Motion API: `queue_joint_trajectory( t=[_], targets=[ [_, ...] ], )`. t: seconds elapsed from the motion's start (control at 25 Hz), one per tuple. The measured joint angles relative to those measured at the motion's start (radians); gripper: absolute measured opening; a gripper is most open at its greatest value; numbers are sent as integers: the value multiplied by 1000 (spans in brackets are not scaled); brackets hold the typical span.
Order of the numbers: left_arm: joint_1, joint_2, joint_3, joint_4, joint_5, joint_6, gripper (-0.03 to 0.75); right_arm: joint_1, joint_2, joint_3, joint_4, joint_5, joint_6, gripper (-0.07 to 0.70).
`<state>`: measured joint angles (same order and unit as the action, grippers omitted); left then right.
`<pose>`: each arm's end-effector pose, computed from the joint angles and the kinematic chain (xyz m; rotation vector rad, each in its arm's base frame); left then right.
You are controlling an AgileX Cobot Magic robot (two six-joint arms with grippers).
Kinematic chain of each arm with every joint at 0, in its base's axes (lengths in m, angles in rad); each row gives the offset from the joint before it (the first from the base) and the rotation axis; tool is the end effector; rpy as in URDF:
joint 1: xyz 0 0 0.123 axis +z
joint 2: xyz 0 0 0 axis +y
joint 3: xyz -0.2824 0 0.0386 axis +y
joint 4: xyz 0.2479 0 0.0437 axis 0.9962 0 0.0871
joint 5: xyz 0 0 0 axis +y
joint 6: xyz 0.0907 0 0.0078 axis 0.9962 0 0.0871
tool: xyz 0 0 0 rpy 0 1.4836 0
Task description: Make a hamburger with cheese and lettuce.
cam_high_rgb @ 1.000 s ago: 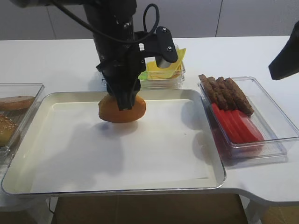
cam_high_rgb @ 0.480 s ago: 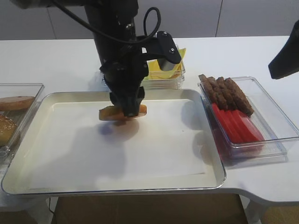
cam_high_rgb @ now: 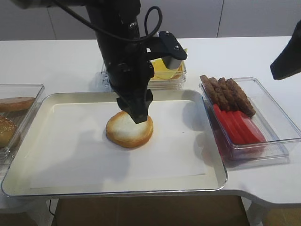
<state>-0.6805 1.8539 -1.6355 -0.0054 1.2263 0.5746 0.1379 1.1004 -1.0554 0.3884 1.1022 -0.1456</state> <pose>0.3002 -0.2436 0.2833 1.7182 2.3719 -0.0243 0.1940 0.0580 0.3513 -0.2553 2.5765 0.5113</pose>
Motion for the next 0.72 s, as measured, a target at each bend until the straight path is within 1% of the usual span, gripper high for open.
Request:
queue_joint_trajectory(
  t=[0.08, 0.2, 0.4, 0.44, 0.52, 0.64, 0.72],
  targets=[
    [0, 0, 0, 0, 0, -30, 264, 0, 0, 0, 0, 0, 0, 573],
    [0, 0, 0, 5, 0, -120, 265, 0, 0, 0, 0, 0, 0, 573],
    [0, 0, 0, 5, 0, -395, 267, 0, 0, 0, 0, 0, 0, 573],
    [0, 0, 0, 5, 0, -432, 274, 0, 0, 0, -2, 0, 0, 573],
    [0, 0, 0, 5, 0, -477, 306, 0, 0, 0, -7, 0, 0, 573],
    [0, 0, 0, -5, 0, -535, 398, 0, 0, 0, -15, 0, 0, 573],
    [0, 0, 0, -18, 0, -591, 439, 0, 0, 0, -19, 0, 0, 573]
  ],
)
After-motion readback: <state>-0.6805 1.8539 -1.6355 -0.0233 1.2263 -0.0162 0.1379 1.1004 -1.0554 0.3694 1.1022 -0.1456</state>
